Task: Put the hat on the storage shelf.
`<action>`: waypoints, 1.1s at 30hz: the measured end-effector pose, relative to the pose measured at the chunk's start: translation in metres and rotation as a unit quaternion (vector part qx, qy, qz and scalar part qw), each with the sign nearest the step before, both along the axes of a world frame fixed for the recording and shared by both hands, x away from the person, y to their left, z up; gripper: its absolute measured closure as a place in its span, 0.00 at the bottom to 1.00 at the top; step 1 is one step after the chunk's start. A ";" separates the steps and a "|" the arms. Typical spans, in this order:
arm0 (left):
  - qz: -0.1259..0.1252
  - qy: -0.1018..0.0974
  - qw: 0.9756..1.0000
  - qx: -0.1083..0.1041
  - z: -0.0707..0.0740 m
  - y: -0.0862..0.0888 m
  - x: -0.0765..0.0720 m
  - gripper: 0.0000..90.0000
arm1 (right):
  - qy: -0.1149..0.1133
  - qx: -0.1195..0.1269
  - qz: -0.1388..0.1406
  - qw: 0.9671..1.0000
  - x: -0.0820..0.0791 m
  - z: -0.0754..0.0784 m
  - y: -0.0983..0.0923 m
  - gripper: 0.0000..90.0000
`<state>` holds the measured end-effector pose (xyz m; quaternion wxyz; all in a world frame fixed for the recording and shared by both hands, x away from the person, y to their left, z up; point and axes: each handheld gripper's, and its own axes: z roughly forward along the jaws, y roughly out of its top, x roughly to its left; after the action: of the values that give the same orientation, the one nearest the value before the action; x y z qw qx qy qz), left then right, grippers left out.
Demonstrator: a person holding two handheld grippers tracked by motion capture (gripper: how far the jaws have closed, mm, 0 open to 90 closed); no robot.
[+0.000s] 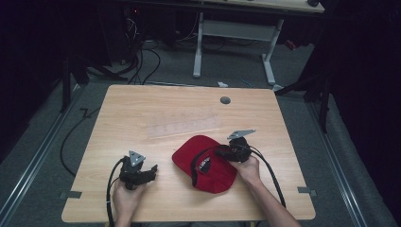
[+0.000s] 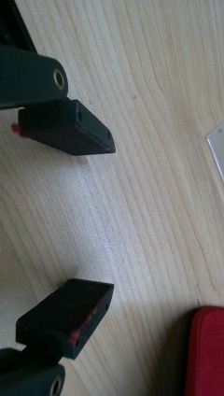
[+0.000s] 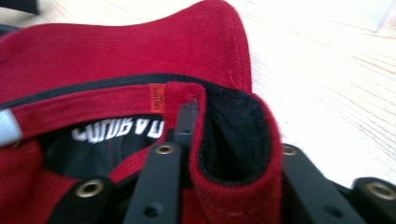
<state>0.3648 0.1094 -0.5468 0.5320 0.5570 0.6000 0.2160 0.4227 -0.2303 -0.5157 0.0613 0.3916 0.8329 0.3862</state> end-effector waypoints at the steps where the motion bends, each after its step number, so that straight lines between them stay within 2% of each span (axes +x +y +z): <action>1: 0.000 0.000 1.000 0.001 0.000 0.000 0.000 0.31 | 0.000 0.000 0.000 1.000 0.000 0.000 0.000 0.83; 3: 0.000 0.000 1.000 0.000 0.000 0.000 0.000 0.31 | -0.004 0.002 0.009 1.000 -0.003 0.003 0.000 0.88; 9: -0.002 0.000 1.000 0.001 0.000 0.000 0.000 0.31 | -0.008 0.001 0.022 1.000 -0.009 0.010 0.004 0.91; 13: -0.002 0.000 1.000 0.000 0.000 0.000 0.000 0.31 | -0.018 -0.001 0.031 0.999 -0.014 0.021 0.005 0.92; 21: -0.007 0.002 1.000 0.002 0.000 -0.001 0.000 0.27 | -0.012 0.009 0.023 1.000 -0.018 0.032 -0.001 0.92; 22: -0.007 0.002 1.000 0.002 0.000 -0.001 0.000 0.27 | -0.016 0.012 0.018 1.000 -0.020 0.037 -0.004 0.92; 33: -0.003 0.003 1.000 0.000 0.000 -0.002 0.001 0.27 | -0.023 0.028 -0.003 0.999 -0.029 0.057 -0.015 0.92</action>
<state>0.3657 0.1074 -0.5468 0.5307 0.5596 0.6000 0.2124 0.3933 -0.2455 -0.4584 0.0706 0.3870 0.8189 0.4180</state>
